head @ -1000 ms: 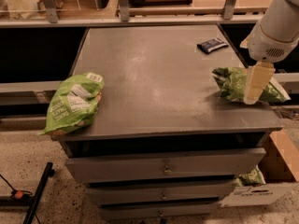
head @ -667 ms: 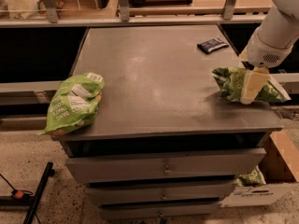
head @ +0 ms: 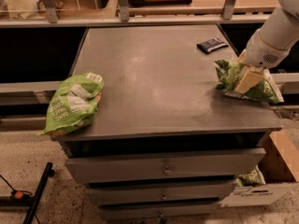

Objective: Move green jalapeno chip bag near green rice chip bag

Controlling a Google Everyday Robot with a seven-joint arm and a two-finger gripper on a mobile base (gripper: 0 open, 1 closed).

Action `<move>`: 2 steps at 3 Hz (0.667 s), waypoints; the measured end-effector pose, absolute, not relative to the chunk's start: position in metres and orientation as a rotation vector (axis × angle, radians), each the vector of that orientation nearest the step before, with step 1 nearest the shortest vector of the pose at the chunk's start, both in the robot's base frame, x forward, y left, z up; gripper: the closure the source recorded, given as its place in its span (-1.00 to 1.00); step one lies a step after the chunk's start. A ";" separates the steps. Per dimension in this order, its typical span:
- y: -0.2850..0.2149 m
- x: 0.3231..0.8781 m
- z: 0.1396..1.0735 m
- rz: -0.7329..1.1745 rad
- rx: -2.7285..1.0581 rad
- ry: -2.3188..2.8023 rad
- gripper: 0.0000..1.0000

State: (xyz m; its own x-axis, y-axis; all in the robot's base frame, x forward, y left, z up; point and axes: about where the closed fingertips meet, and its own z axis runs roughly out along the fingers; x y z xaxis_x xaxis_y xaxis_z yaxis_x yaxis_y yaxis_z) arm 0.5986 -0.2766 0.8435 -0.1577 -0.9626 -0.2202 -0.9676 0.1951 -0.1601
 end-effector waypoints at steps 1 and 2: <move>-0.254 0.591 0.868 0.056 -1.864 2.092 0.74; -0.203 0.580 0.888 0.086 -1.986 1.956 1.00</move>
Offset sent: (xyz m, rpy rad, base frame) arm -0.0399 0.1574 0.0739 0.0749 -0.0494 0.4108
